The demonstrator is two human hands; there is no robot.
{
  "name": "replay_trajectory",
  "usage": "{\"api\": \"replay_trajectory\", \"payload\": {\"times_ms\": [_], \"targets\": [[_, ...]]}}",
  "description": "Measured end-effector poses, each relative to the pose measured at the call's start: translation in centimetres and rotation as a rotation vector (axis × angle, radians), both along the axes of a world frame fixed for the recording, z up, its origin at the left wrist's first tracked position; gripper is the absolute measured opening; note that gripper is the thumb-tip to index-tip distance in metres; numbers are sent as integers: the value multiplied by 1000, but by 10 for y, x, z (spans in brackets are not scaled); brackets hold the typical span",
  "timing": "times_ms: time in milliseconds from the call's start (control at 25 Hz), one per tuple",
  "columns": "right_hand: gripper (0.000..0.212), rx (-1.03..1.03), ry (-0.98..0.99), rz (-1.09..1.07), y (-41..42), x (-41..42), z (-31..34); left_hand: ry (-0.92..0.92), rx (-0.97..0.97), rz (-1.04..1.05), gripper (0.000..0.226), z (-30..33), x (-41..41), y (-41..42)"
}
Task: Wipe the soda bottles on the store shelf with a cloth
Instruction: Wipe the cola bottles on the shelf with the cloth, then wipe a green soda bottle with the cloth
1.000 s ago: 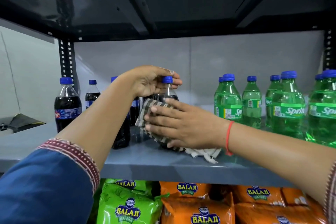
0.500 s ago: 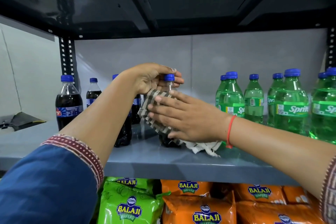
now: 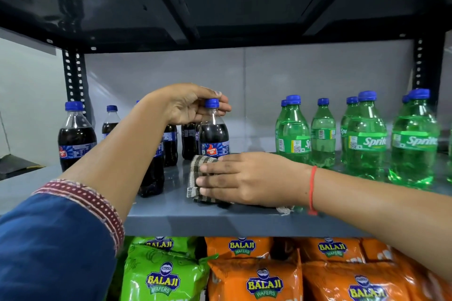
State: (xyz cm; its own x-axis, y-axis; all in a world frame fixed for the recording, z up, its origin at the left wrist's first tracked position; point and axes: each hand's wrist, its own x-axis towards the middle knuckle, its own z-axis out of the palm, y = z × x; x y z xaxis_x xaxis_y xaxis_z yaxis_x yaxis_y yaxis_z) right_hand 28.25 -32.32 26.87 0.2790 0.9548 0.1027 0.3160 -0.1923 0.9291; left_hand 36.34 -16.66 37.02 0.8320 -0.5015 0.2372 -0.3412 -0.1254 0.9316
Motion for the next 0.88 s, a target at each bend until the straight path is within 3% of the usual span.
{"api": "replay_trajectory", "payload": {"times_ms": [120,240,360,520,720,880], "targets": [[34,128,41,39,-21,-29,-1,-187,50,126,22,7,-8,-5],[40,217,71,13,-48,-55,-2,-580,-83,313,20,18,-27,-25],[42,246,42,-55,-71,-68,-3,-768,-136,257,19,16,-53,-71],[42,214,35,-129,-89,-73,-12,-463,18,152,40,-7,-55,-131],[43,224,37,-119,-97,-68,-16,-222,-191,103,3,-15,-36,-145],[47,319,-25,-166,-102,-53,-8,-108,-176,-82,11,-9,-24,-131]]}}
